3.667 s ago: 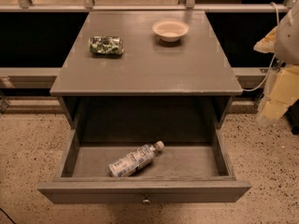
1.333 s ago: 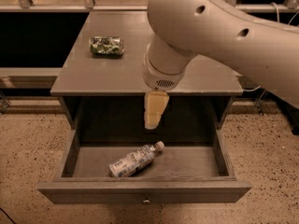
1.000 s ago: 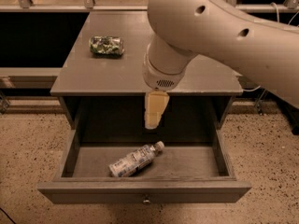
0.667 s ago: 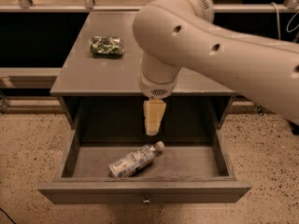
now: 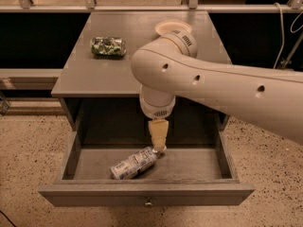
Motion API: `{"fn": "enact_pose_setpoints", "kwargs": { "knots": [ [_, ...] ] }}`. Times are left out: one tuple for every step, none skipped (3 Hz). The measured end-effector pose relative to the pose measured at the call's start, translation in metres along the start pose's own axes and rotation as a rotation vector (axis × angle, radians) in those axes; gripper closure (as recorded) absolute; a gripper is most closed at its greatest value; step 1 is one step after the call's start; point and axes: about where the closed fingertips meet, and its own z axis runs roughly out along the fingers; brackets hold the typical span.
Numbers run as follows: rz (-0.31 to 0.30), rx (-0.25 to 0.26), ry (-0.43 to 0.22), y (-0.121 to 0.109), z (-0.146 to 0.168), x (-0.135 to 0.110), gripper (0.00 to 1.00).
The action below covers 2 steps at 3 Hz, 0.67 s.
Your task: Pick blue plastic bottle from top drawer and place on counter
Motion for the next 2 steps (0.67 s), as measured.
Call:
{"fn": "enact_pose_setpoints", "kwargs": {
  "knots": [
    [-0.006, -0.003, -0.001, 0.0005, 0.0023, 0.0001, 0.0],
    [-0.007, -0.003, -0.001, 0.0001, 0.0006, 0.0, 0.0]
  ]
}}
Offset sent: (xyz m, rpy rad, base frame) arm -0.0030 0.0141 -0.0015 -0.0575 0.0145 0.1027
